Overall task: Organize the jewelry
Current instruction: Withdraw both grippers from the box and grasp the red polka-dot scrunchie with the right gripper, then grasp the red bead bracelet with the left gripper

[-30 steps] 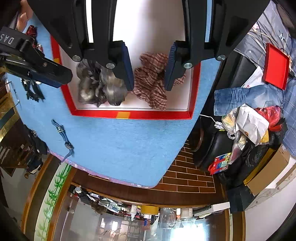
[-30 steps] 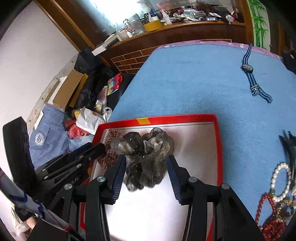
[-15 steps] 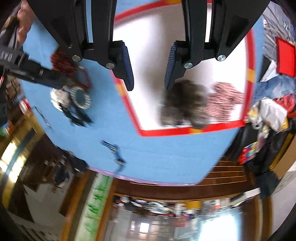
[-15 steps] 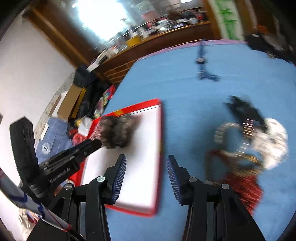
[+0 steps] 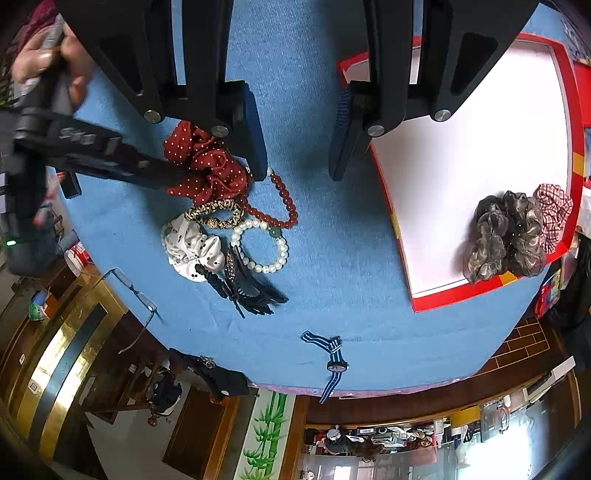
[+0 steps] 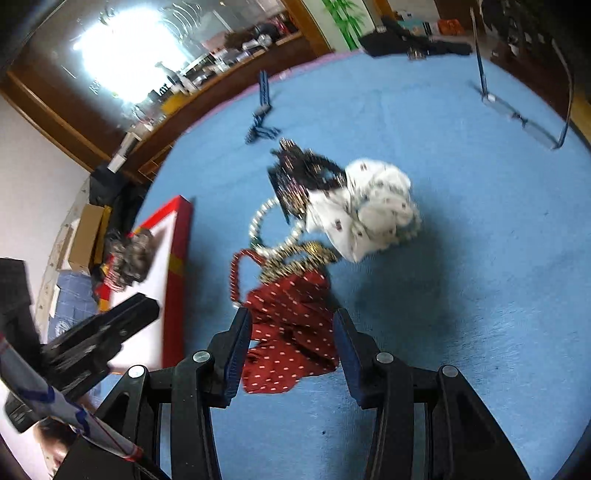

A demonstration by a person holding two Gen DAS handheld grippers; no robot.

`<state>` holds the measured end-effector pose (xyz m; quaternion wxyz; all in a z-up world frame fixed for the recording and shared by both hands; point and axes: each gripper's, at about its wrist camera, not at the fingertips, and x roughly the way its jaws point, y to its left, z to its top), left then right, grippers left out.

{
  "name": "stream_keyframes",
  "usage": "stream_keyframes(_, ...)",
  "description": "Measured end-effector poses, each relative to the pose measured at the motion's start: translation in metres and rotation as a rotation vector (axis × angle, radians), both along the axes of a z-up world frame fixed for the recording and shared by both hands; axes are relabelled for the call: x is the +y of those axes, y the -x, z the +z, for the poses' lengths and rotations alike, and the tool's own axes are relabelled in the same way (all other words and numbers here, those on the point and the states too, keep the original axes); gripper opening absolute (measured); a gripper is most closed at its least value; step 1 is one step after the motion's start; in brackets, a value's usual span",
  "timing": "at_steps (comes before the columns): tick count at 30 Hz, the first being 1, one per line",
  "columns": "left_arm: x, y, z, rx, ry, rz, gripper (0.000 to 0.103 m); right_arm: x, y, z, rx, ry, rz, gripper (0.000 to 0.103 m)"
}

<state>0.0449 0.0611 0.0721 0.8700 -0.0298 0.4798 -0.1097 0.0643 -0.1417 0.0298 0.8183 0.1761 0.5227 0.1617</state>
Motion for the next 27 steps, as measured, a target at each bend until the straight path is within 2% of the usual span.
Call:
stream_keyframes(4, 0.006, 0.001, 0.000, 0.008, -0.002, 0.009, 0.033, 0.020, -0.011, -0.019, 0.012, 0.062, 0.035, 0.046)
stream_keyframes(5, 0.007, 0.001, -0.001, 0.010, -0.004, 0.011, 0.033, 0.022, -0.011, -0.021, 0.014, 0.052, 0.047, 0.023)
stream_keyframes(6, 0.007, 0.002, 0.000, 0.010, -0.004, 0.012, 0.033, 0.022, -0.009, -0.023, 0.015, 0.045, 0.053, 0.013)
stream_keyframes(8, 0.008, 0.001, 0.000, 0.017, -0.001, 0.012, 0.033, 0.017, -0.003, -0.018, -0.006, 0.039, 0.047, 0.012)
stream_keyframes(12, 0.003, -0.005, 0.001, 0.020, 0.006, 0.009, 0.034, -0.006, 0.025, 0.012, -0.087, 0.002, 0.018, 0.012)
stream_keyframes(16, -0.006, -0.022, -0.009, 0.073, 0.015, 0.028, 0.033, -0.024, 0.048, 0.033, -0.146, -0.027, 0.006, 0.012)
stream_keyframes(22, -0.020, -0.056, -0.035, 0.153, -0.022, 0.063, 0.033, -0.038, 0.064, 0.036, -0.148, -0.069, 0.000, 0.014)
stream_keyframes(27, -0.032, -0.072, -0.050, 0.178, -0.056, 0.066, 0.027, -0.046, 0.073, 0.038, -0.160, -0.083, 0.006, 0.015)
